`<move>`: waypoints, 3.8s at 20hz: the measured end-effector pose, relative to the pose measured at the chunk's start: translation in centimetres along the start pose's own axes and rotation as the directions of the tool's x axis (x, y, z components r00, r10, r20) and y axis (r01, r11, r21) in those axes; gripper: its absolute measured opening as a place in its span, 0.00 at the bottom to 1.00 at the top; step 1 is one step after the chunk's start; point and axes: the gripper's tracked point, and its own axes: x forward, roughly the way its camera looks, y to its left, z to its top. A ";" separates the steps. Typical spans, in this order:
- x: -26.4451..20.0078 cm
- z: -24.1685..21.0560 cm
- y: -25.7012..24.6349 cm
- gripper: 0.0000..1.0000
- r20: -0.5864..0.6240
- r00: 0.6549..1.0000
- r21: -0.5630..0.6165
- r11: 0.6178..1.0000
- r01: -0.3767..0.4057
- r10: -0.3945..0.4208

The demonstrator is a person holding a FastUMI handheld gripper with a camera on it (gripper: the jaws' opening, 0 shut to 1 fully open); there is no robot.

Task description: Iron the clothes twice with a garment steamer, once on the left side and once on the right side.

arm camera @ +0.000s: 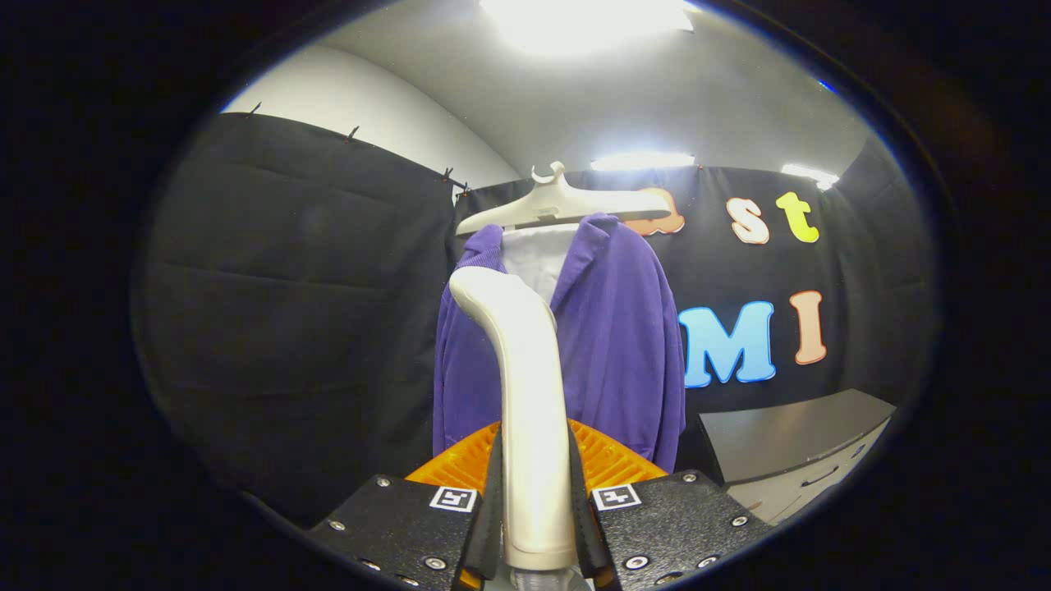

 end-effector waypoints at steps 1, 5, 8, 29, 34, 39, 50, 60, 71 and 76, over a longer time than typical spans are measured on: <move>0.7 1.0 0.6 0.37 0.020 1.000 -0.001 1.000 -0.010 0.010; 3.2 4.3 2.5 0.37 0.081 0.996 -0.001 0.999 -0.037 0.037; 5.4 5.4 4.0 0.37 0.092 0.994 0.009 0.998 -0.057 0.056; 5.6 -8.7 2.9 0.37 -0.162 0.986 -0.049 0.998 -0.046 0.037; 3.8 -12.7 1.6 0.37 -0.232 0.972 -0.061 0.997 -0.045 0.030; 2.1 -16.2 0.5 0.37 -0.277 0.961 -0.065 0.997 -0.040 0.020; -1.9 -26.1 0.8 0.37 -0.424 0.905 -0.070 0.996 -0.061 0.026; -8.1 -25.7 -2.4 0.37 -0.383 0.924 0.014 1.000 0.012 -0.006; -16.1 -12.8 -14.3 0.37 -0.162 0.962 0.047 0.972 0.232 -0.221; -20.0 -8.5 -18.7 0.37 -0.050 0.946 0.039 0.945 0.324 -0.322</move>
